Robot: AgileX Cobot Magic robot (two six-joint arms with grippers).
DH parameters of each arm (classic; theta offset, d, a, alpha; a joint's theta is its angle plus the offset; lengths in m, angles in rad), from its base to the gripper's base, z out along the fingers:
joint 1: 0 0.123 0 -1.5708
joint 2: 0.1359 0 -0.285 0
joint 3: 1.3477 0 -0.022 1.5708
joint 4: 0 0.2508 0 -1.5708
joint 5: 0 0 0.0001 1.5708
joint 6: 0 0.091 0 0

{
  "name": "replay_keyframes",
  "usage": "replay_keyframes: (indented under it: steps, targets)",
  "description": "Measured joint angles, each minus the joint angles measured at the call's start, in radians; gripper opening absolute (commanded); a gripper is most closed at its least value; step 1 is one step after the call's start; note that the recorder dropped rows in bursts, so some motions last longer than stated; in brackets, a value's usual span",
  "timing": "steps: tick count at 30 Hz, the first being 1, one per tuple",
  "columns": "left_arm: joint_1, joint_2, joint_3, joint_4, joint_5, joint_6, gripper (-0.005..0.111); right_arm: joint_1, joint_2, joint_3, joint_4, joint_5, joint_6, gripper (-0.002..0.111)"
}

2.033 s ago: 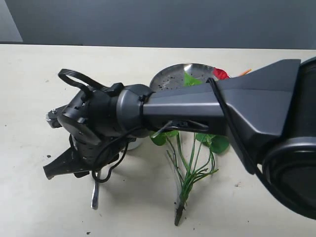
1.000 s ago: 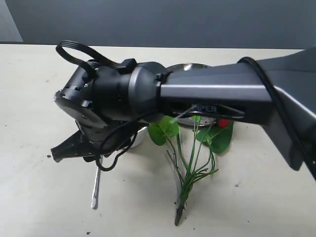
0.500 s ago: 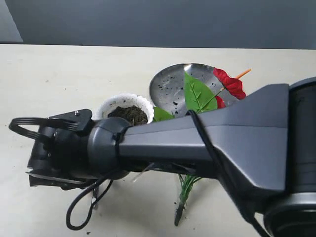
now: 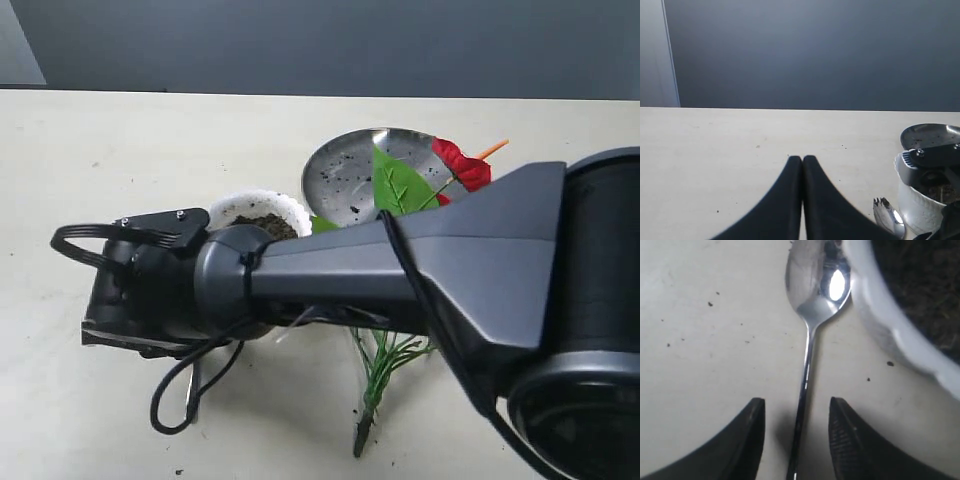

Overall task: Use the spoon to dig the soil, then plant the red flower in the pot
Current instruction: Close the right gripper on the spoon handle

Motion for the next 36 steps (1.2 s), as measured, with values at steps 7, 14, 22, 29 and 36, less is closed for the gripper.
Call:
replay_keyframes:
  steps: [7,14,22,29,36]
  targets:
    - [0.0,0.0,0.0,0.0,0.0,0.0,0.001,-0.023,0.008,0.0,0.032,-0.011,-0.034,0.04]
    - [0.0,0.0,0.0,0.0,0.0,0.0,0.001,-0.025,0.021,0.0,0.059,-0.013,-0.084,0.04]
    - [0.0,0.0,0.0,0.001,0.0,0.0,0.001,-0.025,0.023,-0.002,0.084,-0.025,-0.126,0.006]
    - [0.0,0.0,0.0,0.001,0.0,0.0,0.001,-0.025,0.023,-0.002,0.125,-0.051,-0.192,-0.001]
    - [0.0,0.0,0.0,0.003,0.0,0.0,0.001,-0.031,0.023,-0.003,0.18,-0.077,-0.297,-0.001]
